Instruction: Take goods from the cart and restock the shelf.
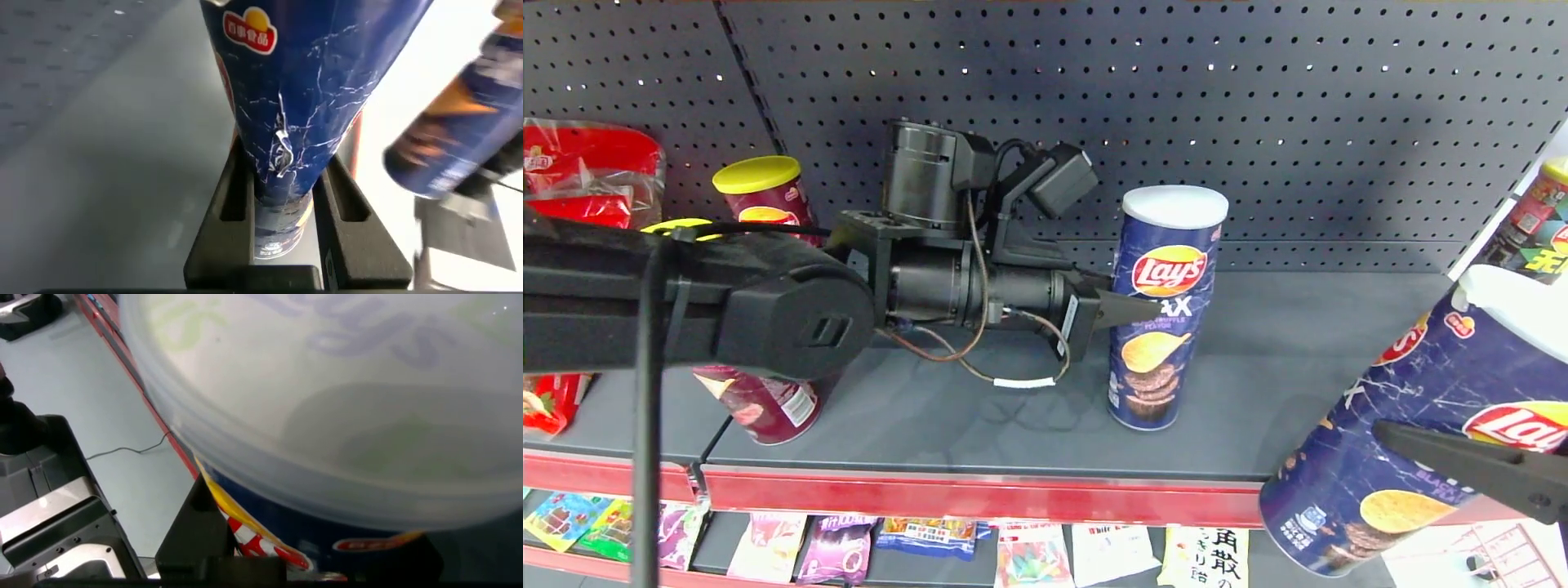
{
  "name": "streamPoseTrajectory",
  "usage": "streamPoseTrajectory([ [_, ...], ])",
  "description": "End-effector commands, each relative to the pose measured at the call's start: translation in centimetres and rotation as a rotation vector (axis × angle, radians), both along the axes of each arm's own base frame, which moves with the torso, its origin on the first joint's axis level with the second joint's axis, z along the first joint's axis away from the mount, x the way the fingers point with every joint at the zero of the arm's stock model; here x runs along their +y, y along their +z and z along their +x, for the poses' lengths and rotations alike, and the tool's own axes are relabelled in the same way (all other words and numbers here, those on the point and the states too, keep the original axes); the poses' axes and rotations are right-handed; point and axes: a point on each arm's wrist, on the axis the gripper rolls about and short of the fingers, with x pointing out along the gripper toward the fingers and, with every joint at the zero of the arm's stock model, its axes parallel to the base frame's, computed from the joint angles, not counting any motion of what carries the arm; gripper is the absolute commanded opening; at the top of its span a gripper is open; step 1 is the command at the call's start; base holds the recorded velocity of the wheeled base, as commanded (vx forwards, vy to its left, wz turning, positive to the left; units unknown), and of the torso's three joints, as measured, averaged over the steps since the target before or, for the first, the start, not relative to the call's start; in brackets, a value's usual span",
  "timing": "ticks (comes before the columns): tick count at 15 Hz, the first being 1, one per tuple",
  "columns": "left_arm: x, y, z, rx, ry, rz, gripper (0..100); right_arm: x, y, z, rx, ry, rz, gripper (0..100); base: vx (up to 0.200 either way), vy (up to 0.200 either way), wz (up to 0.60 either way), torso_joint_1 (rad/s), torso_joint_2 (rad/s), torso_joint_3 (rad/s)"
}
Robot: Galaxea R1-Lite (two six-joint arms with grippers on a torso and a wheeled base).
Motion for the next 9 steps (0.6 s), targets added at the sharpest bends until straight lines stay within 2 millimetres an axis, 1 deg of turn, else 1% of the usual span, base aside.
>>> streamPoseTrajectory([
  [1, 0.7, 0.6, -1.9, -0.005, -0.014, -0.001, 0, 0.0, 0.0, 0.0, -0.001, 0.003, 0.000, 0, 0.000, 0.000, 0.00, 0.000, 0.00, 0.000],
  [4, 1.6, -0.9, -2.7, -0.029, -0.029, 0.053, 0, 0.0, 0.1, 0.0, -0.002, 0.001, 0.001, 0, 0.000, 0.000, 0.00, 0.000, 0.00, 0.000],
  [9, 1.9, -1.4, -2.9, -0.049, -0.029, 0.039, 0, 0.0, 0.0, 0.0, -0.001, 0.001, 0.000, 0, 0.000, 0.000, 0.00, 0.000, 0.00, 0.000],
])
